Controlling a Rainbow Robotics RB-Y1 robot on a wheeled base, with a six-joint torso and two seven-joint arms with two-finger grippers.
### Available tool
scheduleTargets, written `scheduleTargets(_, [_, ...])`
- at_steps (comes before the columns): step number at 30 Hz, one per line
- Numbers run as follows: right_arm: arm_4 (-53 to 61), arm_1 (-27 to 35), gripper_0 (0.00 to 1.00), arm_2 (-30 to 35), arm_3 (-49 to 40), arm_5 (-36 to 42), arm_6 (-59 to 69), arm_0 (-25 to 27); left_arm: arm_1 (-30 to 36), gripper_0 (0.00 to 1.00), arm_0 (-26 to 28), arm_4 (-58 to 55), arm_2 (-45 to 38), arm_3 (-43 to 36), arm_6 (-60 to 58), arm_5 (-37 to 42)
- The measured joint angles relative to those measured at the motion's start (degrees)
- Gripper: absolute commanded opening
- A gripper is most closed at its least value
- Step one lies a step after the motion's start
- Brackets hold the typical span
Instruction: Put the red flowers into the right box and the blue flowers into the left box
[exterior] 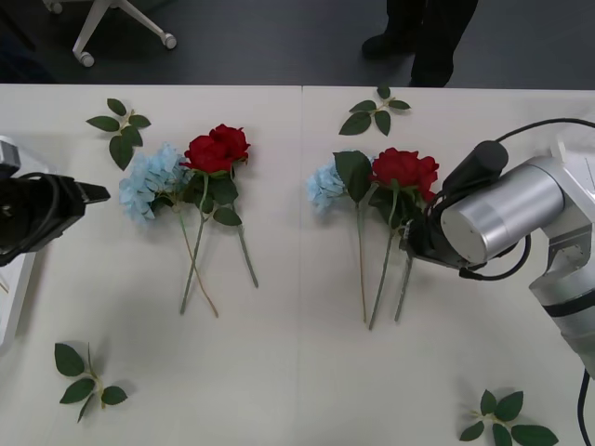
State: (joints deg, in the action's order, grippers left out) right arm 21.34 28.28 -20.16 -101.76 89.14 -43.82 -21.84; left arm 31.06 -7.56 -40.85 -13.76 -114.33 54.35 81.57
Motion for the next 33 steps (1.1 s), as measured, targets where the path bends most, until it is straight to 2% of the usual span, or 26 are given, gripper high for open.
scheduleTargets(7, [-2.48,-0.02,1.00,-1.96,3.80,-3.76,0.00,-0.02,-2.59,1.00,-4.78,9.83,8.69,1.22,-1.22,3.60])
scheduleTargets(14, [-3.32,-0.02,1.00,-4.76,8.43,-6.01,0.00,-1.60,-4.84,1.00,-10.30,14.86,15.08,9.81,-1.23,3.69])
scheduleTargets(27, [-3.20,-0.07,1.00,-4.74,9.87,-6.74,-0.10,-2.32,-7.79,1.00,-15.92,16.81,18.57,23.18,-1.23,-2.50])
scheduleTargets(33, [-3.17,-0.08,1.00,-6.23,12.70,-7.76,-0.17,-3.43,-7.83,1.00,-16.14,16.92,19.14,25.09,-1.22,-2.98])
